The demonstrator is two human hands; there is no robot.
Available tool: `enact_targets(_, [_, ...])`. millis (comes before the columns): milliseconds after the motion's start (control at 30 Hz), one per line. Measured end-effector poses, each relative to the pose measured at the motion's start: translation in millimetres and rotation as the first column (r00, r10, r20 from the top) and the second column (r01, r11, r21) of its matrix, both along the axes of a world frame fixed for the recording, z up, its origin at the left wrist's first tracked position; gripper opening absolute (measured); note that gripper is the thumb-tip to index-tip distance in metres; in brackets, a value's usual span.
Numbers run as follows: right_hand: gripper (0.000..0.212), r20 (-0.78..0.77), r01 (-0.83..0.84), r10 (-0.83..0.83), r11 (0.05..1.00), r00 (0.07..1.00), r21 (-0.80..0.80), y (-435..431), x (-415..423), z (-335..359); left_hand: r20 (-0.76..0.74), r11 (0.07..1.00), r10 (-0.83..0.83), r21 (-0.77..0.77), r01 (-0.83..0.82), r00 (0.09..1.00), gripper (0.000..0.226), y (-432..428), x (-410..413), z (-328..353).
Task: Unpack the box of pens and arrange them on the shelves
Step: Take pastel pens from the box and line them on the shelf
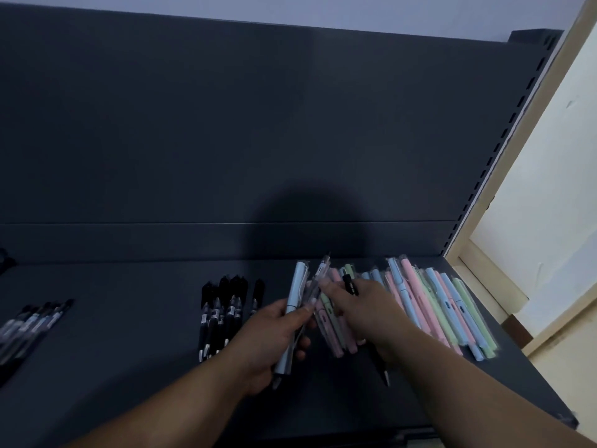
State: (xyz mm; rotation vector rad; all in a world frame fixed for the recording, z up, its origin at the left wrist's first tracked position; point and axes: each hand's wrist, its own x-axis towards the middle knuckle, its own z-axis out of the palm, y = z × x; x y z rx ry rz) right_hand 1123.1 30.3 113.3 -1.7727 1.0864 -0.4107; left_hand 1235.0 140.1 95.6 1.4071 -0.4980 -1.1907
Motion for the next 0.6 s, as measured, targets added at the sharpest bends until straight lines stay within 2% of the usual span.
enact_targets(33, [0.038,0.063,-0.011,0.002,0.991,0.998,0.131,4,3,2,0.002,1.0,-0.022,0.001,0.022,1.0,0.023,1,0,0])
enact_targets(100, [0.029,0.159,-0.051,0.004,0.954,0.987,0.294,11,9,1,-0.002,0.998,-0.055,0.004,0.055,0.998,0.025,4,1,1])
enact_targets(200, [0.02,0.265,-0.083,-0.031,0.909,0.964,0.408,15,20,-3,0.013,0.999,-0.043,0.021,0.043,0.999,0.028,9,6,-1])
enact_targets(333, [0.015,0.294,-0.103,-0.038,0.886,0.955,0.451,22,37,-10,0.072,0.999,0.0,0.038,-0.002,0.997,0.025,19,18,-3])
enact_targets(467, [0.021,0.287,-0.144,0.02,0.897,0.958,0.417,29,57,-13,0.195,0.999,0.001,0.05,-0.011,0.981,0.012,32,34,-3])
enact_targets(600, [0.018,0.262,-0.097,-0.013,0.91,0.965,0.404,30,78,-13,0.223,0.988,0.149,0.016,-0.156,0.963,0.015,42,52,-5])
